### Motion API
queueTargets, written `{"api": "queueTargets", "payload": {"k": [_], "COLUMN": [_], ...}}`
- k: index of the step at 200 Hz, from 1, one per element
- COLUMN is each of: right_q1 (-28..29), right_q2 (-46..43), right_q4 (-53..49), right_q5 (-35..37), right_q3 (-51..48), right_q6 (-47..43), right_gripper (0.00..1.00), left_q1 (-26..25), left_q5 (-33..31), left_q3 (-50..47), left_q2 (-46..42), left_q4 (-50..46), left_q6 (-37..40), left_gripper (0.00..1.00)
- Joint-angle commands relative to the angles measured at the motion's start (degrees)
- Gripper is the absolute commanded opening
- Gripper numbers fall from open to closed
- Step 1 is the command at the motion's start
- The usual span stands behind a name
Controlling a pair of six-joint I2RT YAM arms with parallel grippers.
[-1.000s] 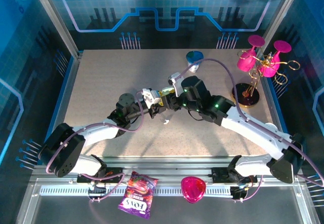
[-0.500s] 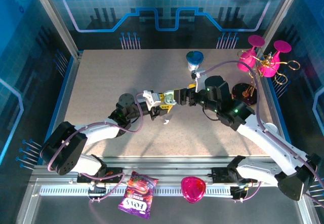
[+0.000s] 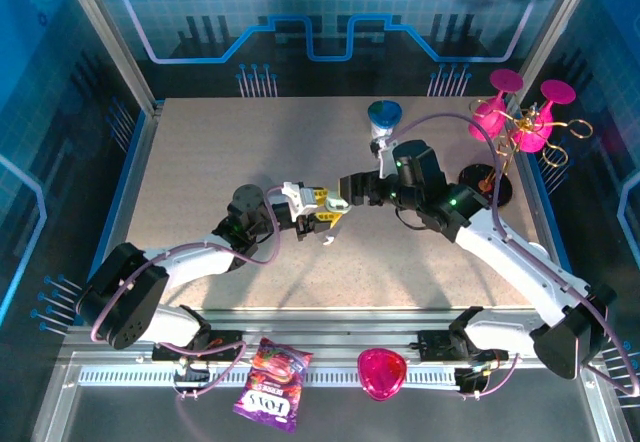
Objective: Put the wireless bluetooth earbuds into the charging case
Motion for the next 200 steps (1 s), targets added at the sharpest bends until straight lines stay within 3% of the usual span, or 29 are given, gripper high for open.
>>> {"api": "queueTargets", "payload": {"k": [1, 33, 68, 105, 138, 164, 200], "right_q1": [-0.4, -1.3, -7.4, -8.8, -8.0, -6.6, -5.8], "right_q2": [-2.9, -7.6, -9.7, -7.0, -1.4, 2.4, 4.3], "right_q4": [-0.9, 5.5, 25.6, 45.3, 66.4, 72.9, 77.0], "right_q5": [-2.5, -8.6, -25.0, -32.7, -35.5, -35.8, -34.7], "right_q3": [-2.7, -7.3, -17.9, -25.3, -29.6, -30.2, -31.0], "right_q6": [0.4, 4.1, 21.9, 38.1, 52.7, 57.7, 60.5], "right_gripper": [0.83, 0.83, 0.8, 0.77, 0.71, 0.66, 0.42], "left_q1": [-0.4, -0.5, -0.5, -0.4, -0.5, -0.5, -0.4], "left_q5": [-1.9, -1.5, -0.6, -0.9, -0.8, -1.1, -1.4], "left_q3": [-0.5, -0.3, -0.4, 0.2, 0.6, 0.9, 0.9], "left_q2": [-0.9, -0.1, 1.2, 0.3, -0.4, -0.2, 0.1], "left_q4": [3.3, 5.5, 11.7, 12.6, 12.6, 13.3, 13.5], "left_q6": [-0.5, -1.0, -5.2, -6.4, -6.3, -6.6, -6.5], "left_gripper": [0.25, 0.25, 0.25, 0.25, 0.25, 0.25, 0.25]}}
